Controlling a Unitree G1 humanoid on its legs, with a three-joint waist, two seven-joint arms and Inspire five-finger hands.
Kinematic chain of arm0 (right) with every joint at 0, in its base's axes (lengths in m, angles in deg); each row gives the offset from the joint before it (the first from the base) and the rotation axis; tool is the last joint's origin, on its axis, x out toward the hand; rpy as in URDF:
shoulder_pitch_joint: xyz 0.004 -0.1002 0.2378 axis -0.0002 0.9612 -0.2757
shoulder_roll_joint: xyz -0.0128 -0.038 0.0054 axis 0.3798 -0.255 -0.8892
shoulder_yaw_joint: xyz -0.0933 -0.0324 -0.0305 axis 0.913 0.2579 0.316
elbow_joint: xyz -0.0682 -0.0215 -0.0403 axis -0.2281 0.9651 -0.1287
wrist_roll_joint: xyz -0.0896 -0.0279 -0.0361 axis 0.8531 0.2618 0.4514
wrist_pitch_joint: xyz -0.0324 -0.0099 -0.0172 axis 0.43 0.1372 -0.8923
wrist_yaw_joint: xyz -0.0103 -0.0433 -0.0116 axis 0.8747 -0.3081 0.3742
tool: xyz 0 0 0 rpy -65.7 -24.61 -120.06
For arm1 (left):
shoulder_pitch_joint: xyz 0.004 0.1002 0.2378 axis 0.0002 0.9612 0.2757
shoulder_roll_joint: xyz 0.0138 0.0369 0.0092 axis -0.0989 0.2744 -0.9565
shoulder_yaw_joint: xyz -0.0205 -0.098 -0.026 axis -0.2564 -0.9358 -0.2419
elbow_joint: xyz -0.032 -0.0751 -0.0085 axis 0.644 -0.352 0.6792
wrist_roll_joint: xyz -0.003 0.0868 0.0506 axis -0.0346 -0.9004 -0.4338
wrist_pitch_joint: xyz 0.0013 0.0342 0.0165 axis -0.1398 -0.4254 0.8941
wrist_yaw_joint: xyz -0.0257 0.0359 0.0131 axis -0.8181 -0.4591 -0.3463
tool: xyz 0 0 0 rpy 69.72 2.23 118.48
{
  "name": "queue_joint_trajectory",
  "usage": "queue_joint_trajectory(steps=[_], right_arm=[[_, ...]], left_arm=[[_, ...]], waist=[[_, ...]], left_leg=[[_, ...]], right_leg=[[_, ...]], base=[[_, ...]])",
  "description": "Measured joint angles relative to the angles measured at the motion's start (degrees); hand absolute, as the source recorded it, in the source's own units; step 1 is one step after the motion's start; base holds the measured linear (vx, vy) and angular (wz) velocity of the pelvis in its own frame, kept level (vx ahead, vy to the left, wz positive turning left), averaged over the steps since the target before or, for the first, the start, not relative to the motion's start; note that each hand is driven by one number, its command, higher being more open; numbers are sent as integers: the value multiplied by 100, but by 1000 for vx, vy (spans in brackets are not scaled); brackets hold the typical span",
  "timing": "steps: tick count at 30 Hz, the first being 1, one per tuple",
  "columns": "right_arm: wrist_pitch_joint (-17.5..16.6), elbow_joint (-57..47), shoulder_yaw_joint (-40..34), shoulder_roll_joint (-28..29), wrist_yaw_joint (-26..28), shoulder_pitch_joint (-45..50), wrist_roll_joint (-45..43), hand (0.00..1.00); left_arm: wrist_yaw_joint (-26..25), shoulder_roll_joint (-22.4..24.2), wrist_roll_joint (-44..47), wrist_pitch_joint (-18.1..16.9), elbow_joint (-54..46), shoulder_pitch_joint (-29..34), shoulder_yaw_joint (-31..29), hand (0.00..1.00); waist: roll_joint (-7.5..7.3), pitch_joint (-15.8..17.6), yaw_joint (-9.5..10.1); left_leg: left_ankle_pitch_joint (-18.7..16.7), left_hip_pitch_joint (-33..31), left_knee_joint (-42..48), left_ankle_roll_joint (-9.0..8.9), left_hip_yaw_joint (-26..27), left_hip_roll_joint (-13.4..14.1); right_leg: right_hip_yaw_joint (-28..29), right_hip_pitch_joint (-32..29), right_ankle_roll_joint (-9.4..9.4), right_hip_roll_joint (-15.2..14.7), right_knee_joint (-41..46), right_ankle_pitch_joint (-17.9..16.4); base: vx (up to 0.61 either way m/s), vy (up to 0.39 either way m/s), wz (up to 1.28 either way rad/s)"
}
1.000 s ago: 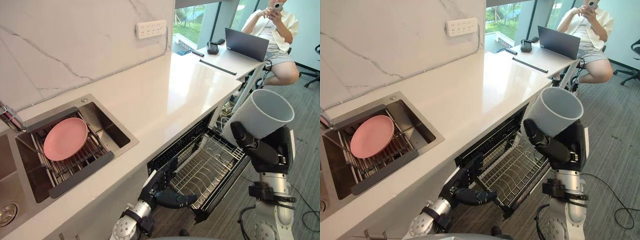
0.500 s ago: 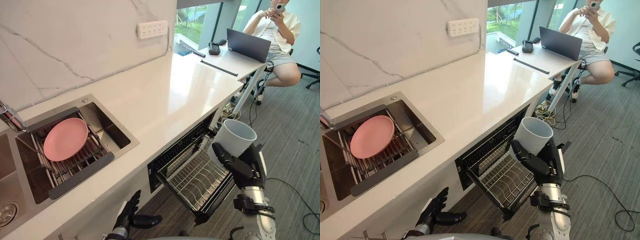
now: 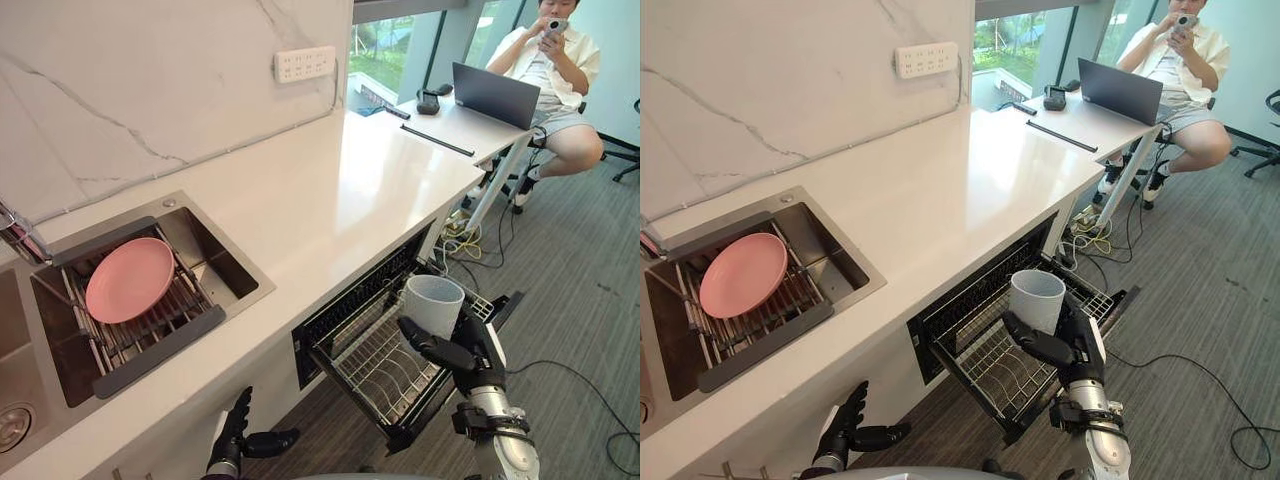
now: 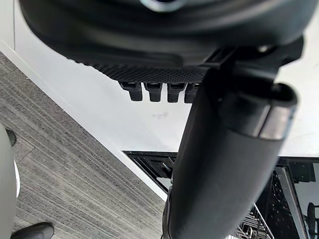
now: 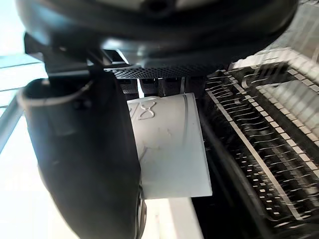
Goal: Walk over to the sink, pick up the cup, carry it to the dishwasher, place the cup inside the dishwasher, then close the dishwasher door
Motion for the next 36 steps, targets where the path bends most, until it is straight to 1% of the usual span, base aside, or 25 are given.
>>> queue_joint_trajectory(steps=[2,3,4,6,10,12,14,16,17,19,20,22,23,24,27,29,31,34,36], right_arm=[[7,208,122,-105,-122,-204,155,0],[10,324,159,-147,-159,-330,218,0],[9,513,163,-168,-246,-528,327,0],[14,744,180,-220,-361,-747,432,0],[54,1155,408,-449,-603,-1207,621,0],[55,1224,465,-499,-640,-1396,653,0],[77,1232,550,-592,-691,-1707,712,0],[120,1231,576,-613,-722,-1895,777,0],[150,1227,584,-621,-739,-2027,808,0],[251,1197,584,-636,-785,-2272,823,0],[289,1193,585,-637,-794,-2340,824,0],[506,1034,595,-636,-804,-2583,863,0],[569,961,595,-637,-810,-2646,874,0],[680,768,593,-644,-824,-2790,876,0],[896,538,594,-651,-828,-3014,889,0],[1057,493,594,-716,-837,-3249,891,0],[1148,497,594,-812,-839,-3417,891,0],[1328,516,590,-925,-864,-3713,899,0],[1469,526,589,-988,-864,-3853,1003,0]], left_arm=[[-7,-31,8,12,122,-142,-65,100],[-9,-59,8,18,187,-231,-67,100],[-9,-65,19,53,290,-390,-101,100],[-9,-66,28,100,322,-507,-151,100],[-14,-201,149,153,398,-725,-161,100],[-25,-240,159,164,479,-840,-170,100],[-52,-246,194,179,472,-961,-269,100],[-102,-255,229,195,472,-1053,-298,100],[-112,-253,238,207,462,-1136,-324,100],[-140,-208,251,211,416,-1357,-407,100],[-153,-196,259,213,384,-1402,-426,100],[-256,-132,286,215,197,-1532,-504,100],[-272,-129,309,216,174,-1580,-505,100],[-293,-112,371,235,84,-1680,-507,100],[-345,-47,386,259,-32,-1842,-611,100],[-345,18,425,273,-127,-1971,-676,100],[-342,78,467,274,-195,-2075,-755,100],[-339,101,483,277,-218,-2274,-934,100],[-339,103,489,277,-240,-2324,-986,100]], waist=[[-7,115,6],[-15,185,31],[-14,309,99],[-21,458,136],[-20,741,273],[-16,884,273],[-21,1116,283],[-24,1250,300],[-22,1344,344],[-28,1535,511],[-32,1599,555],[-29,1778,663],[-31,1821,693],[-37,1943,751],[-83,2075,776],[-103,2173,782],[-118,2228,817],[-116,2352,834],[-118,2361,835]], left_leg=[[-6,-107,62,-9,0,17],[-15,-223,144,-17,0,29],[-43,-415,290,-25,-1,53],[-85,-588,449,-33,-12,83],[-315,-1057,1097,-84,-23,228],[-425,-1250,1377,-85,-48,294],[-566,-1567,1782,-70,-76,377],[-652,-1780,2049,-44,-102,436],[-702,-1951,2238,-23,-114,476],[-799,-2358,2618,27,-129,568],[-822,-2435,2710,33,-137,581],[-947,-2833,3090,56,-213,654],[-971,-2934,3187,57,-230,673],[-1025,-3187,3437,55,-284,722],[-1110,-3555,3814,50,-386,762],[-1203,-3883,4180,38,-492,779],[-1273,-4138,4416,36,-537,788],[-1324,-4491,4708,26,-608,796],[-1333,-4666,4805,31,-624,792]], right_leg=[[0,-109,4,12,50,-20],[0,-215,11,15,92,-25],[0,-389,6,25,180,-28],[0,-512,-30,46,247,-1],[0,-779,-42,170,442,19],[3,-880,-43,212,517,20],[26,-1106,-44,271,687,20],[29,-1263,-46,315,823,18],[33,-1406,-48,341,931,14],[-35,-1837,-119,329,1307,-122],[-128,-1951,-160,306,1424,-202],[-443,-2359,-196,234,1921,-332],[-495,-2475,-213,221,2041,-357],[-603,-2736,-251,201,2346,-423],[-751,-3154,-243,138,2894,-571],[-809,-3527,-260,93,3424,-764],[-824,-3820,-267,57,3765,-892],[-906,-4209,-305,-20,4171,-1002],[-913,-4411,-322,-51,4330,-1033]], base=[[-32,-21,-4],[-61,-20,-6],[-62,-21,-6],[-49,-27,-2],[-29,-21,-11],[-47,-2,-6],[-91,17,-8],[-121,23,-6],[-153,45,-9],[-180,64,-7],[-238,55,-2],[-213,30,2],[-139,20,1],[-124,13,-2],[-95,-6,5],[-82,-24,10],[-105,-44,3],[-113,-51,2],[-89,-48,2]])
